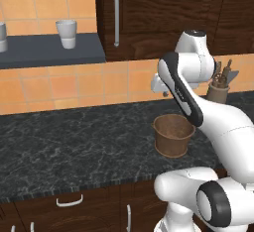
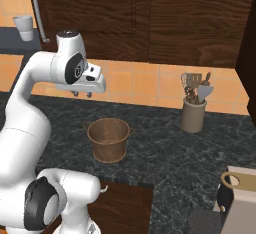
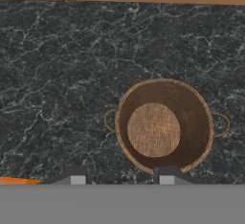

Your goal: Open the cabinet, pick up the bread from the cabinet and place it in the basket. Then move the basket to the dining counter.

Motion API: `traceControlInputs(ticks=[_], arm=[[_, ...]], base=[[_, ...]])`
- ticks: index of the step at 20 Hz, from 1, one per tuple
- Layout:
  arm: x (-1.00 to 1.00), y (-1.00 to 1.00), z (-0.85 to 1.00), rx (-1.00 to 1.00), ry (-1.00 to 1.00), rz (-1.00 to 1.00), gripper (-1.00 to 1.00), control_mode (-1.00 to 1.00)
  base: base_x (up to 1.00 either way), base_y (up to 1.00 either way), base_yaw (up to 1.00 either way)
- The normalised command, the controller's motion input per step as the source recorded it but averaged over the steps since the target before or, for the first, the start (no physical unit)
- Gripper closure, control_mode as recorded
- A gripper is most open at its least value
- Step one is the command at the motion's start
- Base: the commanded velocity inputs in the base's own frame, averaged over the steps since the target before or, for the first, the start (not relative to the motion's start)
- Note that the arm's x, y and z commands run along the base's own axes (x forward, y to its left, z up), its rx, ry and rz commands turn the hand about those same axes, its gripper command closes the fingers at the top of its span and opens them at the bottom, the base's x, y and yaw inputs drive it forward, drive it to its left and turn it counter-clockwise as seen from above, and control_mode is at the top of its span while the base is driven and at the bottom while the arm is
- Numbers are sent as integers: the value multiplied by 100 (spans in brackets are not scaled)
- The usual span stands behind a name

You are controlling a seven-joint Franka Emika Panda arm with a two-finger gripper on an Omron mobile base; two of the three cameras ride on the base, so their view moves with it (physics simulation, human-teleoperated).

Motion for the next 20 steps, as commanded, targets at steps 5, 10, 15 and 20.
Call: traceControlInputs(ticks=[5, 10, 15, 20], arm=[[-29, 1, -1, 0, -6, 1, -100, -100], [-29, 25, 8, -1, -35, 0, -100, -100], [0, 60, 45, -1, -33, -4, -100, -100], [12, 50, 58, 0, -9, -9, -100, -100]], base=[[0, 0, 0], [0, 0, 0], [0, 0, 0], [0, 0, 0]])
